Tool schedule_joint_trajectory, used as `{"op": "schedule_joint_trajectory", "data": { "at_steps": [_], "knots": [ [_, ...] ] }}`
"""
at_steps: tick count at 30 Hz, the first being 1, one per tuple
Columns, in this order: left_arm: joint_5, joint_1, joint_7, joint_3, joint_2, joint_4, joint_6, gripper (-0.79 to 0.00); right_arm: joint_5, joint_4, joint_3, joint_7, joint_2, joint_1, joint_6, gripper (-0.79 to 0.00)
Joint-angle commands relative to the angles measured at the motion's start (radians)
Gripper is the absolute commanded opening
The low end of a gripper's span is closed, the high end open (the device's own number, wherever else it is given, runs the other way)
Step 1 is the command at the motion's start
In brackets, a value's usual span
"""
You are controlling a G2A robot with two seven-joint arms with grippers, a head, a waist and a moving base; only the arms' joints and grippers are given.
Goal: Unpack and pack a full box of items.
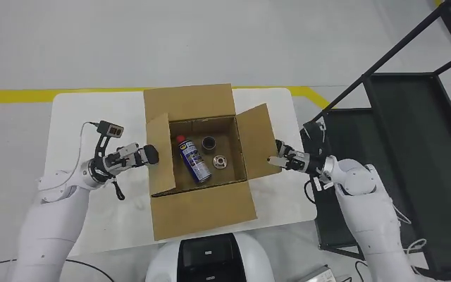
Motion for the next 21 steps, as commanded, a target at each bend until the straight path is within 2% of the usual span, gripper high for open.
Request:
{"op": "schedule_joint_trajectory", "data": {
  "at_steps": [1, 5, 13, 21],
  "knots": [
    [0.009, -0.013, 0.005, 0.016, -0.003, 0.024, -0.005, 0.0, 0.048, -0.029, -0.042, 0.003, 0.003, 0.009, 0.002, 0.0],
    [0.038, -0.033, 0.029, 0.042, -0.008, 0.061, -0.028, 0.0, 0.003, -0.099, -0.145, 0.027, 0.017, 0.046, 0.026, 0.0],
    [0.091, -0.046, 0.07, 0.055, -0.007, 0.082, -0.07, 0.0, -0.081, 0.003, -0.351, 0.057, 0.004, 0.198, 0.073, 0.0],
    [0.25, -0.009, 0.187, 0.044, 0.004, 0.018, -0.186, 0.0, -0.226, 0.067, -0.443, -0.028, -0.009, 0.266, 0.135, 0.0]
  ]
}}
